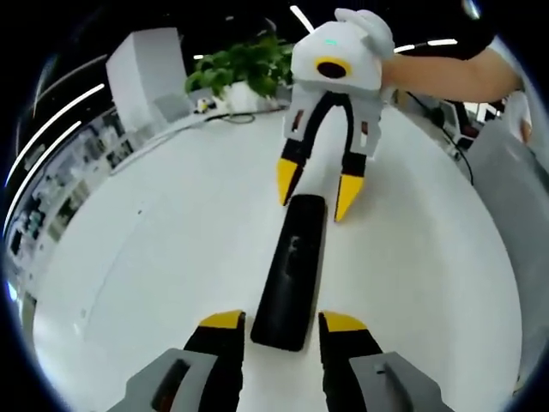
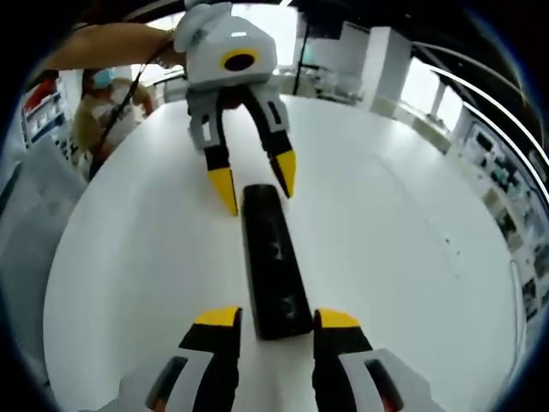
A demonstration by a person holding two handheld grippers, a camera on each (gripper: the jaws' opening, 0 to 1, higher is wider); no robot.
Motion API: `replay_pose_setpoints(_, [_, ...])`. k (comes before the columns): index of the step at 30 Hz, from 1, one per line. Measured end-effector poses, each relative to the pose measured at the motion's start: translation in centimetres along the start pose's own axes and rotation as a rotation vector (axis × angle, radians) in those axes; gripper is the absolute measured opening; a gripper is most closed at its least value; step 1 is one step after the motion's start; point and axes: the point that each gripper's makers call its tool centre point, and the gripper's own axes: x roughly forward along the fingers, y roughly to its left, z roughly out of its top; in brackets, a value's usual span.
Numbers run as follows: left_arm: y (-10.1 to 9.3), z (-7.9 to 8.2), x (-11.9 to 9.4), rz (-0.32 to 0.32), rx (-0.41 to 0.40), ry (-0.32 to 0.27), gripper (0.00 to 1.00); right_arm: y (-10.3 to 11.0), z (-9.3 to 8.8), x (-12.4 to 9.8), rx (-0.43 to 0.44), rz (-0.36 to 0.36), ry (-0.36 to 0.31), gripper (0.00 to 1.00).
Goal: Press the specified remote control buttons in sequence, fully releasing each button before pressing the next.
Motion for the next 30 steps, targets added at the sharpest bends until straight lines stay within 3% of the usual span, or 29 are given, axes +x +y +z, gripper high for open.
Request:
replay_pose_setpoints(5, [0.3, 0.9, -0.3, 0.025, -0.064, -0.066, 0.36, -0.1, 0.1, -0.2, 0.019, -0.019, -0.017, 0.31])
replay_pose_setpoints(19, [0.3, 1.0, -0.6, 0.100, -0.177, -0.145, 0.48, -1.3, 0.5, -1.0, 0.125, -0.102, -0.117, 0.35])
replay_pose_setpoints(23, [0.9, 1.5, -1.0, 0.137, -0.229, -0.194, 0.51, -1.7, 0.9, -1.3, 0.151, -0.136, -0.150, 0.38])
replay_pose_setpoints(30, [1.4, 1.5, -1.4, 0.201, -0.272, -0.226, 0.55, -2.5, 1.3, -1.7, 0.216, -0.194, -0.209, 0.40])
